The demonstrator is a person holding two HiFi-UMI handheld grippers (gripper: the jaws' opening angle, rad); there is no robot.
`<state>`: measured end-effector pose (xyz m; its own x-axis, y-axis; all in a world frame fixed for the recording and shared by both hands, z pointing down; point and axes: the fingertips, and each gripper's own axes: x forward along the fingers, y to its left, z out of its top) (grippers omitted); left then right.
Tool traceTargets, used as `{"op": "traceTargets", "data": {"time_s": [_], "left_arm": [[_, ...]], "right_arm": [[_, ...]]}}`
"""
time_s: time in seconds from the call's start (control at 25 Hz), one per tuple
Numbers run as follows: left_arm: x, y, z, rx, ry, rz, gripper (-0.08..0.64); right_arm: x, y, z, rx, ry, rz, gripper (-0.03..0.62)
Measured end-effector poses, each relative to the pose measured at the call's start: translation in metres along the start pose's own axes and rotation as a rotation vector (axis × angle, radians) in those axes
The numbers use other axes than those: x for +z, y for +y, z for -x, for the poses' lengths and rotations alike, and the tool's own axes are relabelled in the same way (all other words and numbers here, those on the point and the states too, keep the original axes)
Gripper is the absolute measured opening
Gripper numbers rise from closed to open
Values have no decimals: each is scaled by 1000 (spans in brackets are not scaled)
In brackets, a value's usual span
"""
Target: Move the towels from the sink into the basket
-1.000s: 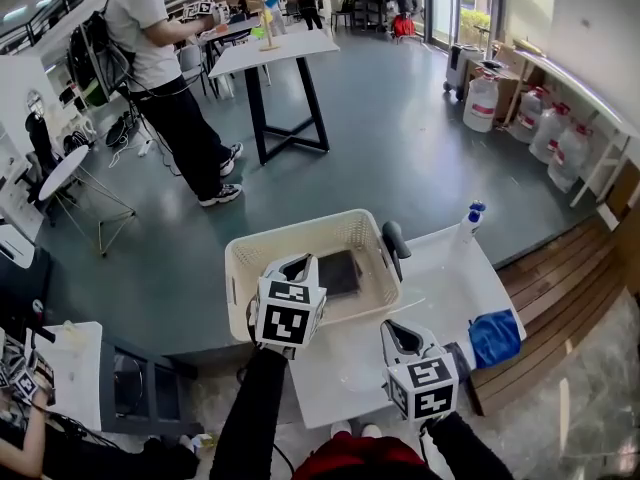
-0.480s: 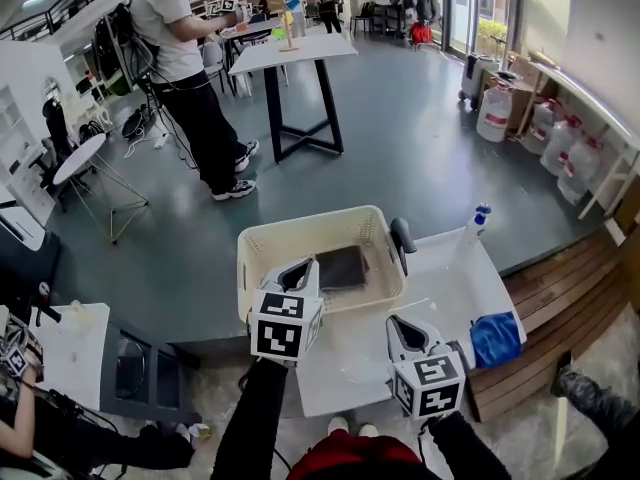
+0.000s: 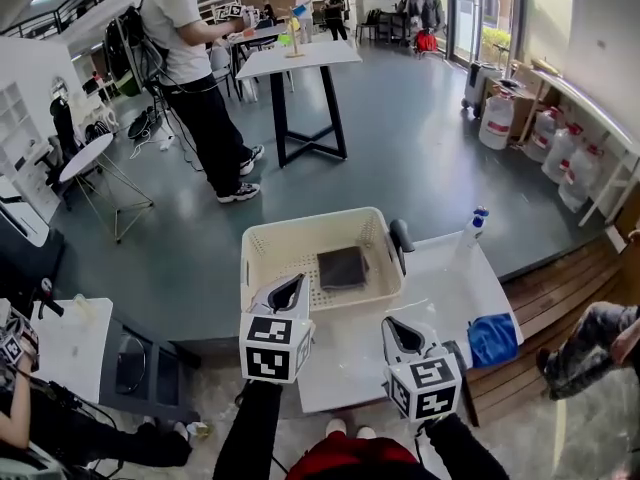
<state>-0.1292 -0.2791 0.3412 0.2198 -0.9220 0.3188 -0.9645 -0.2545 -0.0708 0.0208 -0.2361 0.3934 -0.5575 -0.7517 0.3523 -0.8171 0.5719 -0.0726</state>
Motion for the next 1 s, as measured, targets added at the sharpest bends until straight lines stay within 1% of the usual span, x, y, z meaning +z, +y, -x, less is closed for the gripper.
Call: {"op": "traceTargets", "data": {"time_s": [0.24,0.56,0.76,1.0], "left_arm": [[-11,-8,17,7,-27,29,3],[-23,-9,41,26,-48,60,3],[-35,-8,55,50,-41,59,3],[-44,-8,66,61,-55,87,3]], "right_arm": [[-1,5,5,13,-12,7,8],[3,11,14,26,-27,5,8],[5,15,21,40,-51,7,8],[4,21,21,71,-57,14,7]]}}
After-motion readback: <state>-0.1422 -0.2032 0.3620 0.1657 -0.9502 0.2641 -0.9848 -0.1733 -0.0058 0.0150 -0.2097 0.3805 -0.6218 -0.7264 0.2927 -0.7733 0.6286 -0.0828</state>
